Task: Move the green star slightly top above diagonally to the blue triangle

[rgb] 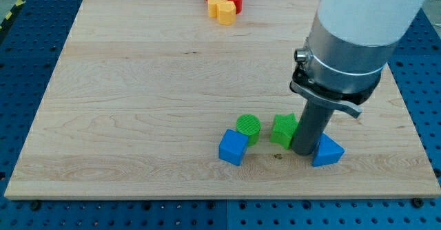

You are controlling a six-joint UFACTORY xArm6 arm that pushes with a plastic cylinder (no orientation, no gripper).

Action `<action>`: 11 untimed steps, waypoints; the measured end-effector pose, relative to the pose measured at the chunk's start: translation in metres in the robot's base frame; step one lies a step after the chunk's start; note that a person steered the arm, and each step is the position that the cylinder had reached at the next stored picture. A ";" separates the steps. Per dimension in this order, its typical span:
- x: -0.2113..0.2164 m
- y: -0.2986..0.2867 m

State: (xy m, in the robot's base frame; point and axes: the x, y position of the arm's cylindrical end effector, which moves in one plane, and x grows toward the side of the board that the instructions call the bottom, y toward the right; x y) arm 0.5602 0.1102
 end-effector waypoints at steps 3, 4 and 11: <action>0.003 -0.019; -0.025 -0.021; -0.008 -0.028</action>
